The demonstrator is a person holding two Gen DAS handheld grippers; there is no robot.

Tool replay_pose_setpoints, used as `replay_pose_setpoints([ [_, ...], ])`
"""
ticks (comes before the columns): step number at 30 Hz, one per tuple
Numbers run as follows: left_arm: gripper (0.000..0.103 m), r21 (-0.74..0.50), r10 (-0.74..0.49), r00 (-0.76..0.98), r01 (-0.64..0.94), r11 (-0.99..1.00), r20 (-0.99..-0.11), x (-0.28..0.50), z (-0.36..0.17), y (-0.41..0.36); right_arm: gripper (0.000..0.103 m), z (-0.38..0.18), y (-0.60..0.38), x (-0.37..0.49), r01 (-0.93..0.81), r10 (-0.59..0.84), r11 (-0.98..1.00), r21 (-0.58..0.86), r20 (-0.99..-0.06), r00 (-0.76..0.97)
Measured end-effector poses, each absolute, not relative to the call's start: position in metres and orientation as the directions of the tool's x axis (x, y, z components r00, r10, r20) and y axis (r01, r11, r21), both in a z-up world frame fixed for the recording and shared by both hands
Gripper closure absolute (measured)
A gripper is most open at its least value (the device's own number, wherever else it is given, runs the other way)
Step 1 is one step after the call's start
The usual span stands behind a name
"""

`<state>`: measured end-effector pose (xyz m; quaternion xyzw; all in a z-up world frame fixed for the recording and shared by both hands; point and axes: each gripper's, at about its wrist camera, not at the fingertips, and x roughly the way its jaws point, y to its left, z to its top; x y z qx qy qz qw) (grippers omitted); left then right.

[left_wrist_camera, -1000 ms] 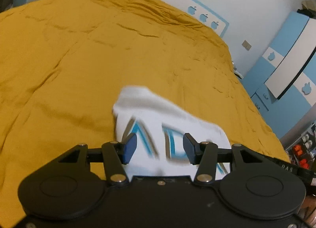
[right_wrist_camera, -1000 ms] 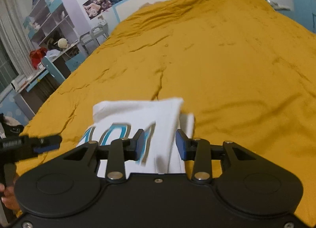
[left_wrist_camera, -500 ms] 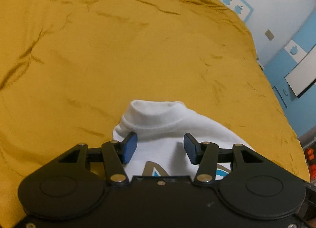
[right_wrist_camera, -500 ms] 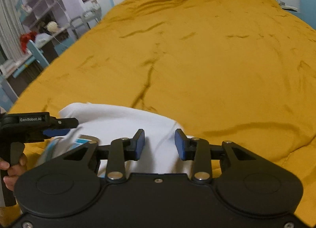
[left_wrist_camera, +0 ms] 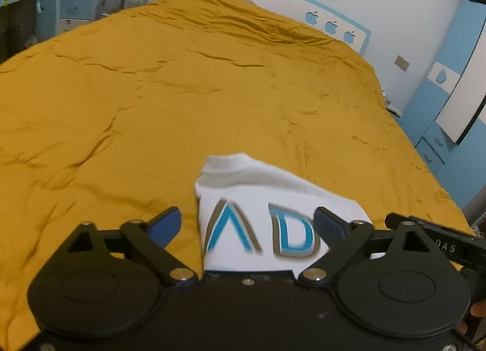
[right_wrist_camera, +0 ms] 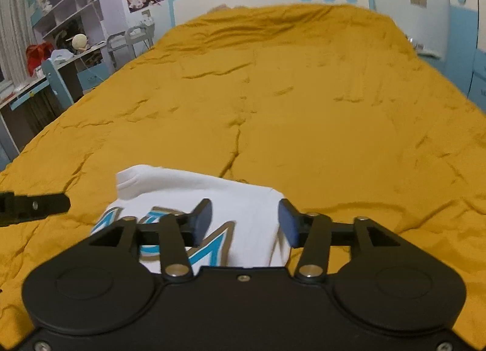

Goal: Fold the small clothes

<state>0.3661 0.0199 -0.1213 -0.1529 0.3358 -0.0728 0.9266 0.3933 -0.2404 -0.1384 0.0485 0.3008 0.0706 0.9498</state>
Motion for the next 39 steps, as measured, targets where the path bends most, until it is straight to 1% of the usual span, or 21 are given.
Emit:
replay_pose_setpoints([
  [1, 0.003, -0.330, -0.235, 0.765, 0.032, 0.944, -0.599, 0.355, -0.119, 0.019, 0.041, -0.134, -0.238, 0.386, -0.105, 0.160, 0.986, 0.128, -0.563, 0.811],
  [2, 0.001, -0.327, -0.228, 0.767, 0.025, 0.945, -0.600, 0.345, -0.116, 0.018, 0.039, -0.129, -0.236, 0.377, -0.105, 0.157, 0.987, 0.123, -0.560, 0.813],
  [4, 0.000, -0.306, -0.198, 0.768, 0.003, 0.952, -0.609, 0.325, -0.111, 0.014, 0.027, -0.120, -0.232, 0.358, -0.108, 0.155, 0.987, 0.116, -0.548, 0.822],
  [5, 0.000, -0.297, -0.184, 0.771, -0.006, 0.955, -0.610, 0.316, -0.109, 0.014, 0.024, -0.116, -0.229, 0.349, -0.113, 0.153, 0.988, 0.107, -0.541, 0.827],
  [6, 0.000, -0.288, -0.176, 0.773, -0.009, 0.957, -0.610, 0.306, -0.106, 0.012, 0.018, -0.112, -0.227, 0.340, -0.114, 0.149, 0.989, 0.098, -0.533, 0.833],
  [10, 0.000, -0.276, -0.153, 0.766, -0.033, 0.960, -0.624, 0.267, -0.097, 0.008, 0.009, -0.097, -0.220, 0.308, -0.114, 0.137, 0.991, 0.075, -0.517, 0.845],
  [12, 0.000, -0.278, -0.148, 0.763, -0.043, 0.960, -0.630, 0.248, -0.094, 0.007, 0.008, -0.090, -0.220, 0.291, -0.107, 0.135, 0.991, 0.085, -0.520, 0.844],
  [13, 0.000, -0.280, -0.148, 0.764, -0.045, 0.959, -0.629, 0.238, -0.092, 0.008, 0.005, -0.088, -0.221, 0.284, -0.102, 0.135, 0.991, 0.092, -0.522, 0.842],
  [17, 0.000, -0.275, -0.146, 0.765, -0.041, 0.961, -0.628, 0.204, -0.081, 0.007, 0.003, -0.081, -0.220, 0.251, -0.081, 0.123, 0.991, 0.103, -0.527, 0.841],
  [21, 0.000, -0.237, -0.121, 0.763, -0.044, 0.970, -0.634, 0.178, -0.076, 0.000, 0.000, -0.081, -0.219, 0.222, -0.061, 0.118, 0.991, 0.123, -0.540, 0.833],
  [24, 0.000, -0.223, -0.111, 0.769, -0.042, 0.974, -0.630, 0.154, -0.074, -0.003, 0.000, -0.084, -0.218, 0.205, -0.087, 0.165, 0.983, 0.161, -0.569, 0.806],
  [27, 0.000, -0.227, -0.109, 0.761, -0.051, 0.973, -0.640, 0.139, -0.075, -0.003, 0.000, -0.088, -0.215, 0.193, -0.106, 0.210, 0.974, 0.201, -0.619, 0.757],
  [30, 0.000, -0.229, -0.108, 0.746, -0.061, 0.972, -0.657, 0.124, -0.075, -0.003, 0.000, -0.092, -0.209, 0.179, -0.092, 0.191, 0.978, 0.188, -0.621, 0.760],
  [34, 0.000, -0.205, -0.086, 0.735, -0.074, 0.976, -0.673, 0.108, -0.074, -0.006, 0.000, -0.091, -0.204, 0.161, -0.066, 0.130, 0.990, 0.126, -0.606, 0.785],
  [39, 0.000, -0.191, -0.078, 0.728, -0.073, 0.979, -0.681, 0.098, -0.073, -0.009, 0.000, -0.089, -0.204, 0.150, -0.052, 0.121, 0.990, 0.131, -0.603, 0.788],
])
